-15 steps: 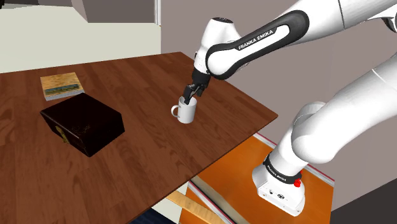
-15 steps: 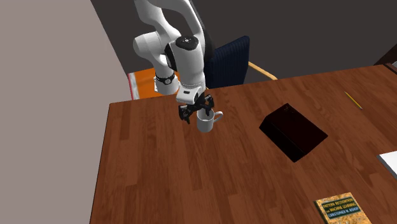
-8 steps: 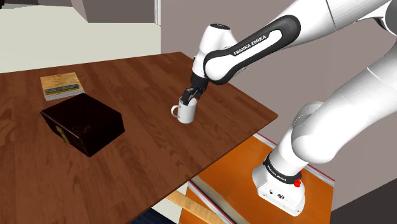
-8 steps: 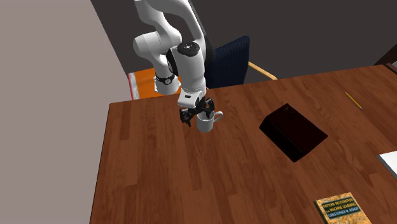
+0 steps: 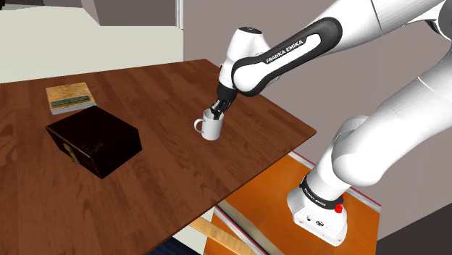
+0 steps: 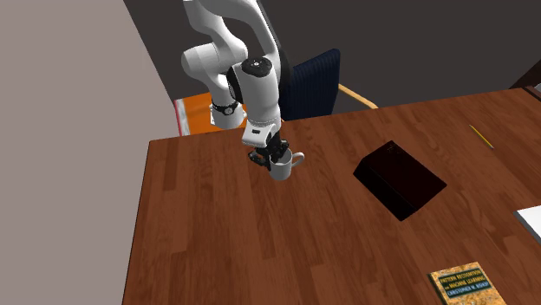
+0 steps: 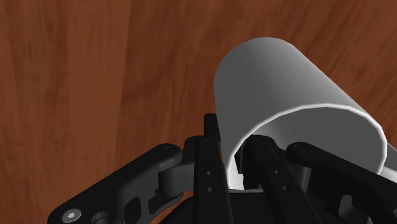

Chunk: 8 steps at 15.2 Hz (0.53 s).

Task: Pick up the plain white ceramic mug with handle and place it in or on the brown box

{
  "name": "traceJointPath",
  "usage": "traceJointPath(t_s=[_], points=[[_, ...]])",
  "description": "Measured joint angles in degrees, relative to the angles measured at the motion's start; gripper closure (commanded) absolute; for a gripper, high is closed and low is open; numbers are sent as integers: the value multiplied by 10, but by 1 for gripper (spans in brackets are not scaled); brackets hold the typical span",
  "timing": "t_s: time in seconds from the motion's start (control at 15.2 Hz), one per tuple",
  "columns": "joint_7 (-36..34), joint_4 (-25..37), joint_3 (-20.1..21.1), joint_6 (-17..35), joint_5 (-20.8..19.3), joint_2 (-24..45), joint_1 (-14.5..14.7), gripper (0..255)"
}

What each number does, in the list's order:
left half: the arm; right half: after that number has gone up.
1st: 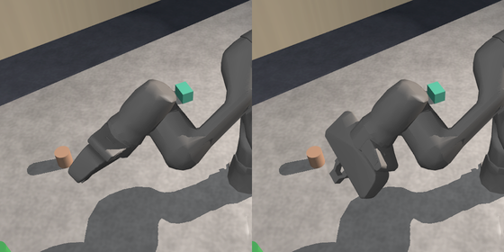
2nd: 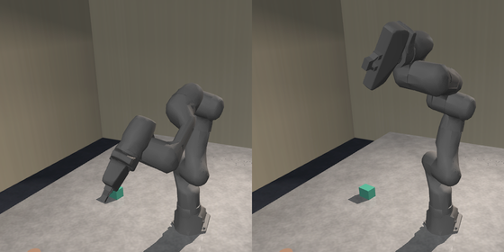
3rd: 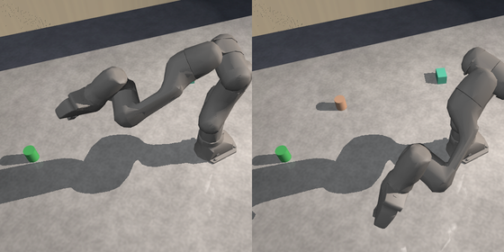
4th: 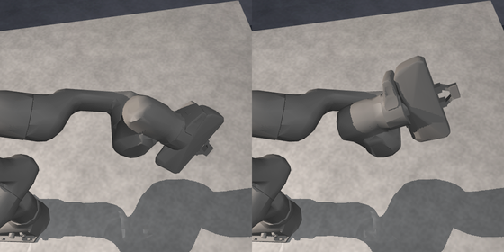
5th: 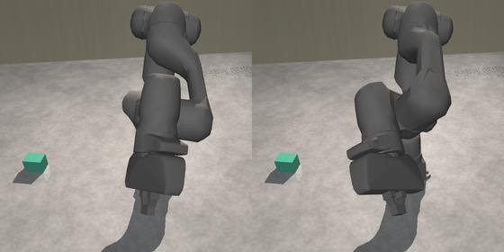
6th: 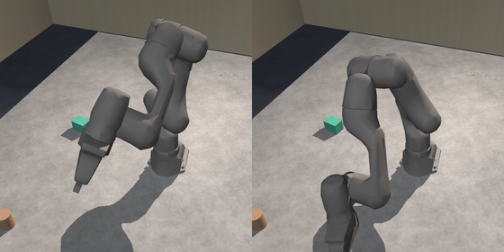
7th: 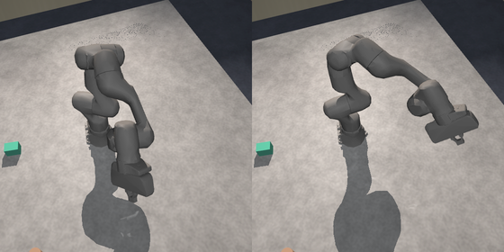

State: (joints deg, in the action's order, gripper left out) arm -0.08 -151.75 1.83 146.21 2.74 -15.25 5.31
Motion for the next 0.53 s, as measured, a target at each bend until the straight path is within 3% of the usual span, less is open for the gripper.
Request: traceJointPath(t_s=[0.53], points=[[-2, 6, 1, -20, -1, -14, 0, 255]])
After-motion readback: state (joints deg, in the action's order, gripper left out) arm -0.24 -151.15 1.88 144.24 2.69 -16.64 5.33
